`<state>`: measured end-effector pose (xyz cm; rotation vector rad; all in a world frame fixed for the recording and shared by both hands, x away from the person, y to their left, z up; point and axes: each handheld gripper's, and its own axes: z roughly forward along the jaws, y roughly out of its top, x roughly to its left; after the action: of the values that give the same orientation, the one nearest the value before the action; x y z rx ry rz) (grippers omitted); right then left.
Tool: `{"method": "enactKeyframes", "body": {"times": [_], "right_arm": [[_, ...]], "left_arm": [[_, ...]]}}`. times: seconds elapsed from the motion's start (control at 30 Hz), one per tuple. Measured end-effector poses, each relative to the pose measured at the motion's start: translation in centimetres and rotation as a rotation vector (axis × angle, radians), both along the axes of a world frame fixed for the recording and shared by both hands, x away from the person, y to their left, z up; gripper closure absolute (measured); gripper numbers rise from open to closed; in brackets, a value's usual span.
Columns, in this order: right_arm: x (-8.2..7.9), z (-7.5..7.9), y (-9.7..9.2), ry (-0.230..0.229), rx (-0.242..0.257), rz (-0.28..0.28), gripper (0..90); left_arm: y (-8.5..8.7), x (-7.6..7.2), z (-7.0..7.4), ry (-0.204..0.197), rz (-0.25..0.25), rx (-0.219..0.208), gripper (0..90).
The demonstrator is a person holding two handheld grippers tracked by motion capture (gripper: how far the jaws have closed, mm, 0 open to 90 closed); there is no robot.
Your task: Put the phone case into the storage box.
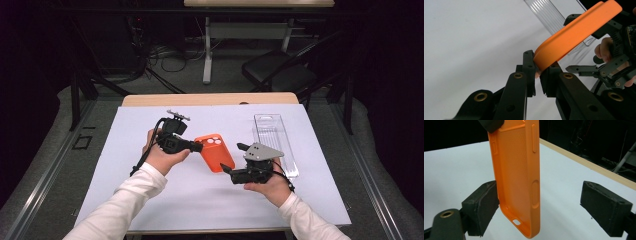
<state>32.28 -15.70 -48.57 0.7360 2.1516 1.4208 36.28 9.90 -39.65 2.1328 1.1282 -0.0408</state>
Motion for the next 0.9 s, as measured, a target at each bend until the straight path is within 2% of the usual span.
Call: {"method": "enactKeyframes", "body": {"times": [0.13,0.23,0.43,0.63,0.9], "right_arm": [[0.1,0.3,0.0,-0.007,-0.022,-0.009,15.0],[0.2,0.6,-0.1,0.005,-0.024,0.001,17.5],[0.1,1.1,0.0,-0.009,-0.038,0.014,23.9],[0.3,2.0,-0.2,-0.033,-0.065,-0.013,26.1],[0.7,2.7,-0.2,-0.019,-0.111,-0.033,28.3]], "left_arm": [[-0.4,0.0,0.2,-0.012,0.009,0.039,82.7],[-0.7,0.0,0.3,-0.008,0.008,0.042,82.6],[-1.2,0.2,0.4,-0.004,0.005,0.063,82.7],[-1.6,0.5,0.4,0.002,0.013,0.094,82.6],[-1.8,1.0,0.3,0.002,0.028,0.136,82.6]]}}
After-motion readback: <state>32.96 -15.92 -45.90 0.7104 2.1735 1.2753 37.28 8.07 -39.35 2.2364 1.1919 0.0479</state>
